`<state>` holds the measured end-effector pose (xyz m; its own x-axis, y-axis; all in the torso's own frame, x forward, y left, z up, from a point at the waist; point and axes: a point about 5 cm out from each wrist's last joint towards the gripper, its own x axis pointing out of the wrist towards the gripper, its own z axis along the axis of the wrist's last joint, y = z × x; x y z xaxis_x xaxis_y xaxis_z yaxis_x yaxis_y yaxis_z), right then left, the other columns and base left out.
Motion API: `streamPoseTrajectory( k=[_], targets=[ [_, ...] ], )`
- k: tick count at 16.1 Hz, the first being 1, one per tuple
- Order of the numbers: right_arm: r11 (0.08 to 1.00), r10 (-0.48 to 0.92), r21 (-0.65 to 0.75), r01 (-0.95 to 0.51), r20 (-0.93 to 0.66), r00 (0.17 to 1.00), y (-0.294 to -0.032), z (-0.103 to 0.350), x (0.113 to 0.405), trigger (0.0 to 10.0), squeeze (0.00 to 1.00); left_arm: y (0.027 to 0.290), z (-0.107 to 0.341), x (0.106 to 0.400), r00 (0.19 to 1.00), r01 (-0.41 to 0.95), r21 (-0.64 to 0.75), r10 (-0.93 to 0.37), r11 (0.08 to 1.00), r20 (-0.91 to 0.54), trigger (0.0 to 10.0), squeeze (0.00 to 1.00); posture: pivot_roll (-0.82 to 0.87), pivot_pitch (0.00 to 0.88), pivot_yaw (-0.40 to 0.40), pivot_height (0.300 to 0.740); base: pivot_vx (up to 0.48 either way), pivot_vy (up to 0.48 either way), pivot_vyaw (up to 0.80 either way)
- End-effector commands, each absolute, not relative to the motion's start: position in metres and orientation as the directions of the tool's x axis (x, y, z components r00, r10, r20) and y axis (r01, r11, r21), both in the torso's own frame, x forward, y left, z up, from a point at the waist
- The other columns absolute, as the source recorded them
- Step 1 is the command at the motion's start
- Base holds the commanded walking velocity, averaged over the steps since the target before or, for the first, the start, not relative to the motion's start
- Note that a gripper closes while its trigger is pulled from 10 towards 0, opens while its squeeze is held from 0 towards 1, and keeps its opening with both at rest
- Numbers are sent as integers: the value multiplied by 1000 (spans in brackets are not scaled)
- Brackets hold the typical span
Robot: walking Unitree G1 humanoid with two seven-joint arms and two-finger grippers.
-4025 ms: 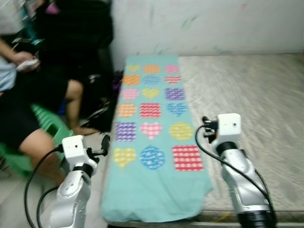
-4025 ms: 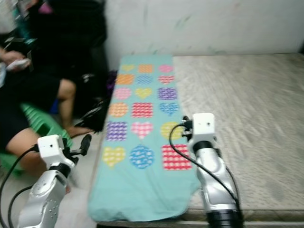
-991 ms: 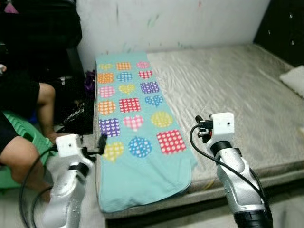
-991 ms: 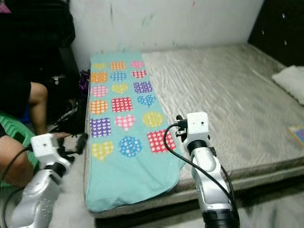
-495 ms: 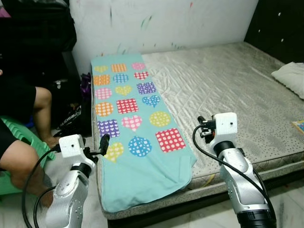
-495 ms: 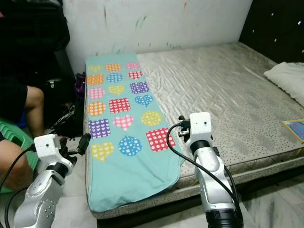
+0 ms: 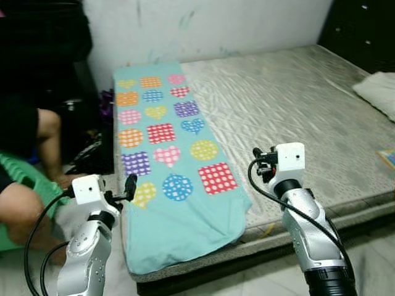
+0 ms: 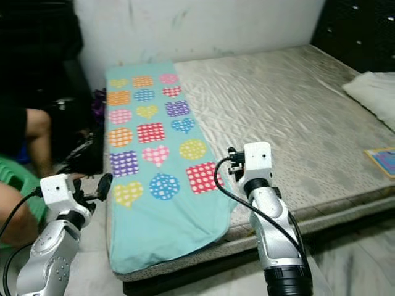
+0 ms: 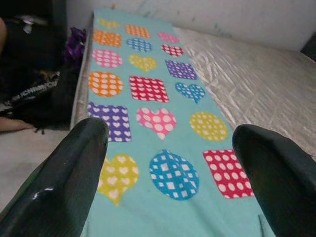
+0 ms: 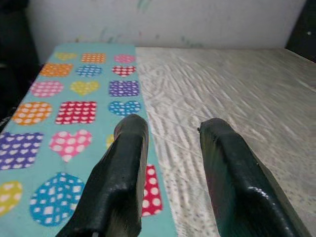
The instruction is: Clean up the room
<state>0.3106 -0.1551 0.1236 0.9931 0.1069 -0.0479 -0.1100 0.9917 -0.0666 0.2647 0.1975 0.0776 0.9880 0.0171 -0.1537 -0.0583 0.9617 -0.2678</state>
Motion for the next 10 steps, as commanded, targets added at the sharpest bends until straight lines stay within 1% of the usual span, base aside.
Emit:
streamPoseTrajectory(
  k=[1,7,10],
  targets=[
    [994,92,-57,-94,-43,995,-159,125,313,10000,0,200,81,267,989,-63,-256,26,965,-146,10000,0,-126,0,31,740,0,0,-656],
    [993,101,-62,-103,-37,994,-158,125,311,10000,0,201,81,268,989,-68,-250,31,966,-148,10000,0,-126,0,34,740,0,0,0],
    [991,120,-53,-122,-37,992,-155,124,309,10000,0,201,81,269,989,-68,-249,31,966,-148,10000,0,-130,0,36,705,0,0,0]
  ],
)
